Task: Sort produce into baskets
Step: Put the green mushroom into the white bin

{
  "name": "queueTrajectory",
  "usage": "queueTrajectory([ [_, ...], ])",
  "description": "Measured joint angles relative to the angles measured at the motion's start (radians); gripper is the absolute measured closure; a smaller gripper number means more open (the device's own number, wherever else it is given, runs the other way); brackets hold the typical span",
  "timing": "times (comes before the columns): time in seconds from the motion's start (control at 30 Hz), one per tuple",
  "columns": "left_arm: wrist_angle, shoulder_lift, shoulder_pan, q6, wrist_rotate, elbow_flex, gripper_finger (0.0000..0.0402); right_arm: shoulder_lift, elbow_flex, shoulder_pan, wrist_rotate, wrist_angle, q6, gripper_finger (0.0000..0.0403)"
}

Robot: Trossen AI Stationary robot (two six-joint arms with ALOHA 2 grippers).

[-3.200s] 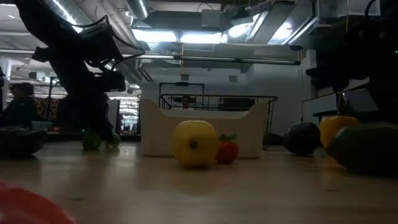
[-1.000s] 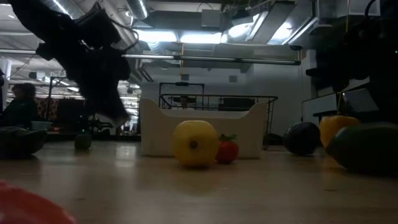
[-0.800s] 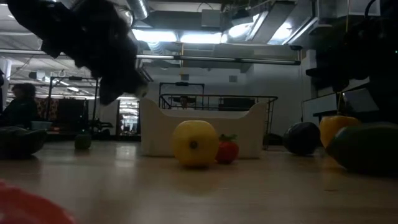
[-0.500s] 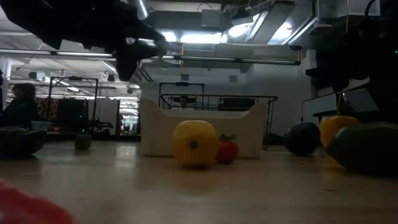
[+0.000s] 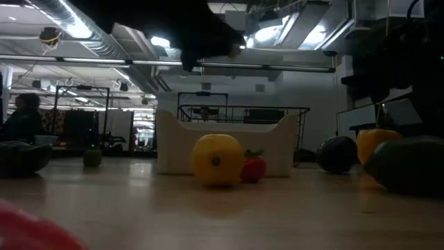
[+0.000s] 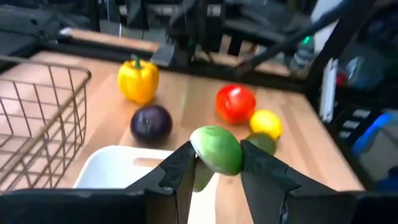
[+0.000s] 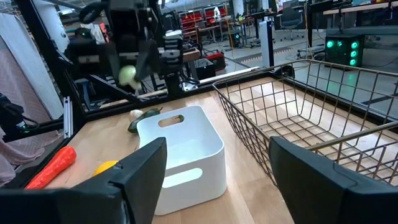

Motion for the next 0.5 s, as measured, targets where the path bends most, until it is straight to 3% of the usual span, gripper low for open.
queueTrajectory([
  [0.23,-0.023,0.121,0.012,0.001,0.000,0.028,0.0286,0.000,0.000,0.000,0.000,0.000,0.000,0.0123],
  [0.5,-0.137,0.164,0.036,-0.028,-0.001,0.028,0.0273,0.000,0.000,0.000,0.000,0.000,0.000,0.0123],
])
